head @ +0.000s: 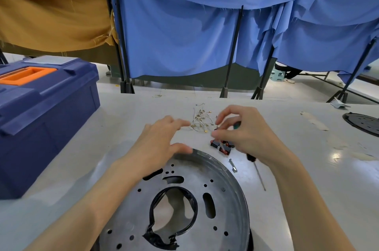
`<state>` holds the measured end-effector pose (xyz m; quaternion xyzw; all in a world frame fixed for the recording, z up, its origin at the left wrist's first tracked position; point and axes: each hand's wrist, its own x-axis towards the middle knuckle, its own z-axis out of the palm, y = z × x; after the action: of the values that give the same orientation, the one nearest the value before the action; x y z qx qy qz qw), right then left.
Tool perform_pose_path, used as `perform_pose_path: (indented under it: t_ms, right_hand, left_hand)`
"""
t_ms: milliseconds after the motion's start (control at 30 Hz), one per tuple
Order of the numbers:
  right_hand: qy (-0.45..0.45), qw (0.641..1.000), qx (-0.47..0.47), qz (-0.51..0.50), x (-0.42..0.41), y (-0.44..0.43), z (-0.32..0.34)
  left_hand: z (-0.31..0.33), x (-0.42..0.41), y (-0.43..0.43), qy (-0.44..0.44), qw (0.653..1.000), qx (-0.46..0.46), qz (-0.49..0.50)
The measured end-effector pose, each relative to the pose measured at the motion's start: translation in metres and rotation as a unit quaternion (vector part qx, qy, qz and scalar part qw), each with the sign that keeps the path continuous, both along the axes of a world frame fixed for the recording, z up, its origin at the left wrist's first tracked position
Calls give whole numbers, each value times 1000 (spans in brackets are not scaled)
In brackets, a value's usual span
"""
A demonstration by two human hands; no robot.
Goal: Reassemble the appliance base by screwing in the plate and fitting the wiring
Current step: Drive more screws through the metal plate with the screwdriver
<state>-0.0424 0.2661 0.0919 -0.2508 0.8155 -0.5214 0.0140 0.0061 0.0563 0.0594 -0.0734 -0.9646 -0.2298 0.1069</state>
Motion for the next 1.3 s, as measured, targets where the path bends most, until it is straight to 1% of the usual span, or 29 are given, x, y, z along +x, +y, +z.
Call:
perform_pose_path:
  t_ms: [33,67,100,133,200,267,400,500,567,600,667,700,733,833,1000,1133,1300]
  right_hand:
    - [1,1000,-9,25,6,-7,2]
    - [6,999,-20,42,11,-13,4]
    - [12,998,-36,48,13,-17,4]
    - [14,997,-58,47,14,-19,5]
    - [-3,993,-110,44,14,-21,4]
    - [-16,989,-140,37,13,-23,2]
    - [5,991,-129,19,12,-28,-2]
    - [76,994,-71,16,10,-29,-3]
    - [133,991,17,-12,7,-29,-6]
    - [139,987,79,-26,4,-29,-9]
    - [116,969,213,-37,-1,-32,-19]
    - [101,958,266,-35,-2,-35,-25]
    - [91,950,298,-29,-3,-38,-31]
    - [106,936,335,-14,-5,-44,-42]
    - [117,929,351,4,-9,-44,-40]
    - [73,930,359,24,-9,-36,-32]
    - [25,897,440,40,-6,-27,-24]
  left_hand:
    - [6,4,8,39,995,82,-39]
    - [11,8,15,59,983,159,-72]
    - [15,11,21,69,969,219,-92]
    - [18,14,25,79,957,259,-99]
    - [21,19,28,101,943,301,-95]
    - [21,20,28,123,936,319,-84]
    - [21,17,26,155,948,271,-63]
    - [21,14,18,159,956,241,-51]
    - [20,10,8,134,968,212,-27]
    - [18,9,2,112,974,195,-12]
    - [12,7,-10,69,984,166,21]
    - [9,7,-16,50,987,147,36]
    - [6,7,-19,32,991,123,48]
    - [-1,9,-26,6,995,70,64]
    - [-11,11,-35,-17,995,59,79]
    - [-17,12,-34,-31,996,62,63]
    - [-16,6,-21,-48,999,16,7]
